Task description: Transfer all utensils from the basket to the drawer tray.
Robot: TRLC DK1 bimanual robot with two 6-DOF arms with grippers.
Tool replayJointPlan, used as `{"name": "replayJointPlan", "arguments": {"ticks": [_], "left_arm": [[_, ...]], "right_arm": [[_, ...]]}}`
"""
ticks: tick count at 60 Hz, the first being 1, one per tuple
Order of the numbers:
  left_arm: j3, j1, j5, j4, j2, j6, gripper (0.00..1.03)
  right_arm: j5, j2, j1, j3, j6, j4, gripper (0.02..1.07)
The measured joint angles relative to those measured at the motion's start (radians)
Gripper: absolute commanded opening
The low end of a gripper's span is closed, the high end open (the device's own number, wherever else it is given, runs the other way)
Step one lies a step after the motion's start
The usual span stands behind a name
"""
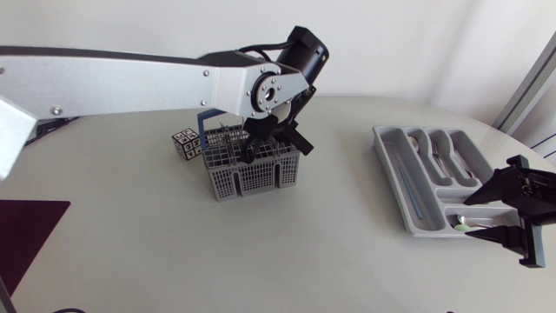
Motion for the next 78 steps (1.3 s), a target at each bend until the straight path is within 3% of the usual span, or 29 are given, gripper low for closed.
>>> {"name": "replayJointPlan", "arguments": {"ticks": [23,34,41,47,58,74,78], "left_arm": [[-0.058,-0.060,-0.045,0.001,-0.168,0.004,0.04],[-0.082,-0.085,-0.052,0.004,-0.269,0.003,0.04],[-0.089,-0.093,-0.044,-0.009,-0.317,-0.014,0.04],[-0.089,-0.095,0.036,-0.060,-0.340,-0.058,0.04],[-0.089,-0.051,0.302,-0.148,-0.343,-0.145,0.04],[-0.088,0.049,0.636,-0.207,-0.331,-0.227,0.04],[-0.087,0.058,0.677,-0.213,-0.325,-0.233,0.04]], "right_arm": [[-0.089,-0.107,0.125,-0.002,0.146,0.000,0.77],[-0.192,-0.125,0.234,0.024,0.346,0.006,0.77],[-0.233,-0.137,0.327,0.037,0.533,0.107,0.77],[-0.238,-0.158,0.437,0.037,0.702,0.224,0.77],[-0.195,-0.185,0.676,0.031,1.001,0.444,0.76],[-0.097,-0.061,0.860,0.027,1.189,0.602,0.76],[-0.087,-0.026,0.877,0.027,1.214,0.628,0.75]]}}
